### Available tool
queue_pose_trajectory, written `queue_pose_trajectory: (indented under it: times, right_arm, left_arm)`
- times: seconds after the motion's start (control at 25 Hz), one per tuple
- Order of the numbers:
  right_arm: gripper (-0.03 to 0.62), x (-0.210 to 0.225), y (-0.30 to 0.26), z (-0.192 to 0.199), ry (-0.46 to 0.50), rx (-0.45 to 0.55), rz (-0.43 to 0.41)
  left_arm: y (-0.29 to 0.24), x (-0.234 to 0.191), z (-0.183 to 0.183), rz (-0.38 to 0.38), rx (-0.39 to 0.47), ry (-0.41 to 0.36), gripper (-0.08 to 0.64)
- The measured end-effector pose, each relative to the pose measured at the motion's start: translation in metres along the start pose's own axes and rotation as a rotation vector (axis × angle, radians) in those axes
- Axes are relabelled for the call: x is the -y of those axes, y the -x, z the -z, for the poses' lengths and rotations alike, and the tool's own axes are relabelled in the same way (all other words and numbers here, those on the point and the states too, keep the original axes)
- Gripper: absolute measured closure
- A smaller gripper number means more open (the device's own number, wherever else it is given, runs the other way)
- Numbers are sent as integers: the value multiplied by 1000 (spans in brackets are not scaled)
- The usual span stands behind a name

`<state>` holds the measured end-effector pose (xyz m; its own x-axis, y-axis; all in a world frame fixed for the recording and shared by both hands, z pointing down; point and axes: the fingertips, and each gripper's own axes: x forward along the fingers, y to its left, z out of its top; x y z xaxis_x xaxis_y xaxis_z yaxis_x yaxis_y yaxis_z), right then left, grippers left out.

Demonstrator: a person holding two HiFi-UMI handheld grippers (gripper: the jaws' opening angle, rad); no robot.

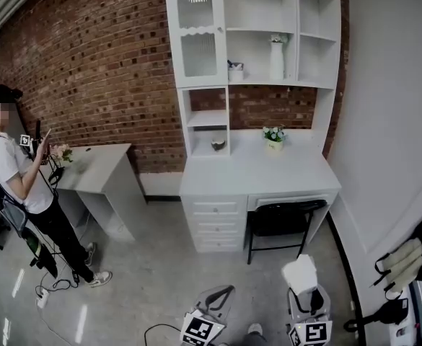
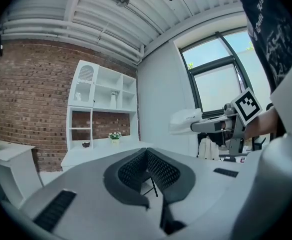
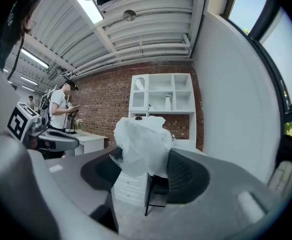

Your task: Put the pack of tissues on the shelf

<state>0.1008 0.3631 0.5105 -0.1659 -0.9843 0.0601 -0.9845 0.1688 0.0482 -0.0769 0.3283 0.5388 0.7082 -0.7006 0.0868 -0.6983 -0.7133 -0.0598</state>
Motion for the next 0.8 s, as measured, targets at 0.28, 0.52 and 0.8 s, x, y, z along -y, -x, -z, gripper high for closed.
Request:
queue_pose_trajectory:
  times: [0.28,0.52,0.8]
  right_arm:
    - [341,11,-21,1,33,-2,-18]
    - [341,22,-53,4,144,-3,-41]
    - [341,44,-92,0,164,-12,-73]
  left_arm:
    - [-17,-15,-8,-39,11,-47,549]
    - [-38,-36,-10,-80,6,-53,549]
    - [-75,-55,-9,-96,-19,-108,549]
